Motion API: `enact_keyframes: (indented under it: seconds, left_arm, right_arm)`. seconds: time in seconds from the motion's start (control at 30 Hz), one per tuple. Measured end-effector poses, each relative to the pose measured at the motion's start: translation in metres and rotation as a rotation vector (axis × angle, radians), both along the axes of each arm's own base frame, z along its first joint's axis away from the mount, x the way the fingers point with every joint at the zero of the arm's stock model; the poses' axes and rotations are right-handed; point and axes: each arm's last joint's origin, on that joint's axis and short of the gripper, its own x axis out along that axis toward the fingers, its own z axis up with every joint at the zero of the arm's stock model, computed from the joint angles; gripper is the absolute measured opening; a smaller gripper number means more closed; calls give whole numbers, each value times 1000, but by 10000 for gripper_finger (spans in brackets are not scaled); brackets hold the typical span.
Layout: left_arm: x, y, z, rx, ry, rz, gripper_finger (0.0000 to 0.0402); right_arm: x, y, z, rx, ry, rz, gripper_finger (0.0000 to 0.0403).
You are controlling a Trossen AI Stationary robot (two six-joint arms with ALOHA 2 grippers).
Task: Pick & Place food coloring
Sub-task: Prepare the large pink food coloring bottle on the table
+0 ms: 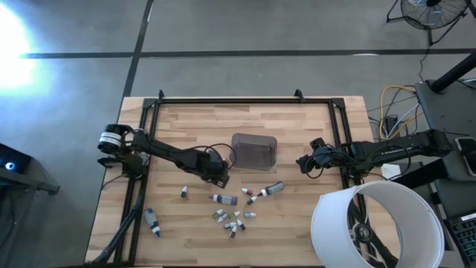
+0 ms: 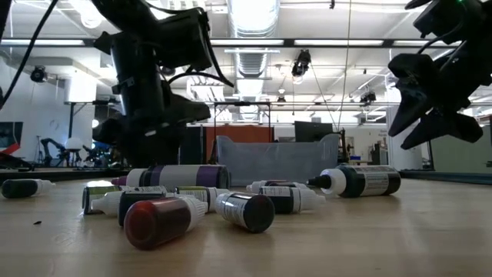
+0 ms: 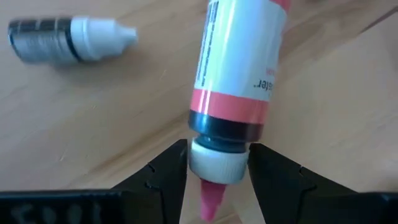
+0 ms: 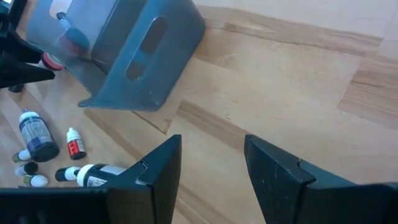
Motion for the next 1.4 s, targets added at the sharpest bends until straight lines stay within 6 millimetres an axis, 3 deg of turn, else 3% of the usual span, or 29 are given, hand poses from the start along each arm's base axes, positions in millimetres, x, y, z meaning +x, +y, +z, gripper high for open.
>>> enact_keyframes:
  seconds: [0.43, 0.77, 1.1, 1.4]
  left_arm:
    - [2, 0, -1, -22, -20, -5, 145]
    - [2, -1, -1, -48, -12, -13, 84]
    - [0, -1, 0, -30, 4, -23, 98]
    - [-2, -5, 21, -116, 144, -146, 95]
  right_arm:
    - [0, 0, 0, 2, 1, 2, 169]
    - [0, 0, 0, -3, 3, 7, 169]
    - [-1, 0, -2, -8, 8, 11, 169]
    - [6, 2, -3, 0, 5, 116, 169]
